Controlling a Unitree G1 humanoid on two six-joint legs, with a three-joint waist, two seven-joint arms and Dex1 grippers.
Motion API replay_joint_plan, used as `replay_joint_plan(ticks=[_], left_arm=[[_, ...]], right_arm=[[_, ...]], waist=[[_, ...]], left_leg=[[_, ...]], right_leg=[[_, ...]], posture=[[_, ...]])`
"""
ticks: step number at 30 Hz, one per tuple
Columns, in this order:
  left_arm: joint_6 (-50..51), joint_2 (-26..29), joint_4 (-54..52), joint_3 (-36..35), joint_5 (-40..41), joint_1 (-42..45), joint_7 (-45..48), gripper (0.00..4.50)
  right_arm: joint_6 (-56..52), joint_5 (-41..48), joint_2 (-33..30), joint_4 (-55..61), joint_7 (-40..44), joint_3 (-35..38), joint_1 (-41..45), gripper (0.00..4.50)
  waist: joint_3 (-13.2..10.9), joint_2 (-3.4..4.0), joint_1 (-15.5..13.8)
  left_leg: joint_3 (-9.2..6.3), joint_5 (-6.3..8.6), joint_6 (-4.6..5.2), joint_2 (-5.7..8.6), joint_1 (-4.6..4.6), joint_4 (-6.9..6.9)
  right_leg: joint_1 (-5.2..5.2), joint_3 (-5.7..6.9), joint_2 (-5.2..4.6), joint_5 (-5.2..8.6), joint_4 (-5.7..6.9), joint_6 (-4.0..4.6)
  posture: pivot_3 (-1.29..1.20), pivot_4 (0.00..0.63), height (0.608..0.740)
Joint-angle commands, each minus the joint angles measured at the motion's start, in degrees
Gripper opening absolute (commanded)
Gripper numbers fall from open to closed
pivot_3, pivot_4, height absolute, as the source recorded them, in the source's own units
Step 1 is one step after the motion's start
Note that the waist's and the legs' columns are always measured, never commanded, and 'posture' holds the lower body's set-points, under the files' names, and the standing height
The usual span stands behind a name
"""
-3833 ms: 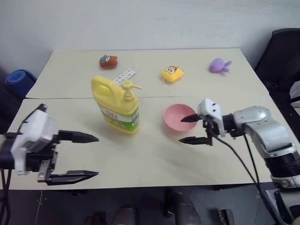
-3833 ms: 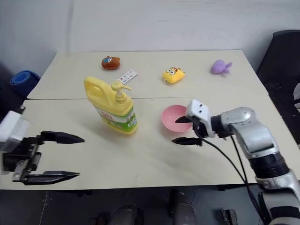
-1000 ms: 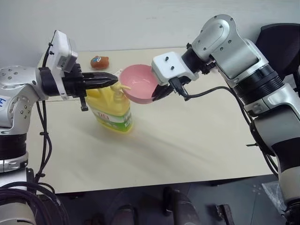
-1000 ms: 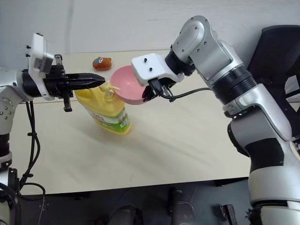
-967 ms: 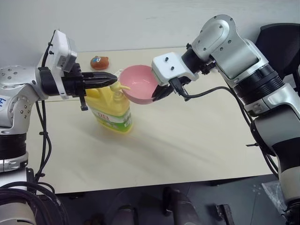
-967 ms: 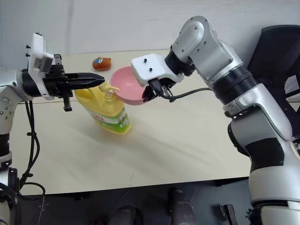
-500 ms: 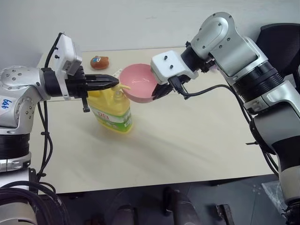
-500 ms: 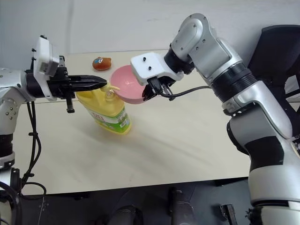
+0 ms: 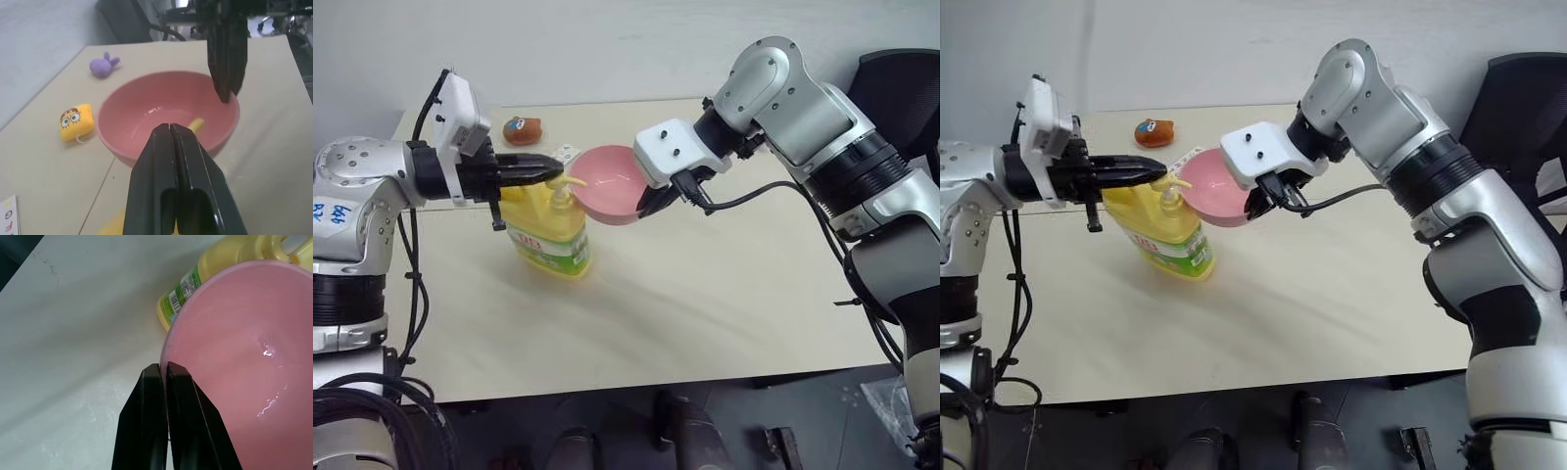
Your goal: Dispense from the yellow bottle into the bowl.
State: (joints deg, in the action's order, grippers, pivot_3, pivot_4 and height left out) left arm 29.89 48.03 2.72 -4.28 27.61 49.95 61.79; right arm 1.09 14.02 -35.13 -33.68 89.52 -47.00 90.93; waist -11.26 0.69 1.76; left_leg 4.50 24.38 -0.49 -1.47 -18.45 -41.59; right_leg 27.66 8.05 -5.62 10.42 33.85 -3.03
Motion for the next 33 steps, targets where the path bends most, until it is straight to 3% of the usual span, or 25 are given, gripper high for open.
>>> replay_joint_plan(ticks=[1,33], left_arm=[[-1.55,0.75,-0.12,-0.5,-1.47,1.17,-0.1,0.04],[-18.08,0.97,2.11,6.35,-13.92,-5.47,3.29,0.04]], right_arm=[[0.25,1.38,-0.34,1.22,2.98,1.13,2.93,0.0],[-2.5,3.22,0.83,2.34,2.98,0.12,3.98,0.0]], waist=[[0.0,0.0,0.15],[0.03,-0.03,-0.06]], left_leg=[[0.01,0.0,0.0,0.0,0.0,0.0],[0.16,0.0,0.0,-0.07,0.21,0.0]], right_leg=[[0.01,0.0,0.0,0.0,0.0,0.0],[-0.09,-0.13,0.05,-0.04,0.08,0.06]], posture=[[0.0,0.15,0.74],[0.0,0.15,0.74]])
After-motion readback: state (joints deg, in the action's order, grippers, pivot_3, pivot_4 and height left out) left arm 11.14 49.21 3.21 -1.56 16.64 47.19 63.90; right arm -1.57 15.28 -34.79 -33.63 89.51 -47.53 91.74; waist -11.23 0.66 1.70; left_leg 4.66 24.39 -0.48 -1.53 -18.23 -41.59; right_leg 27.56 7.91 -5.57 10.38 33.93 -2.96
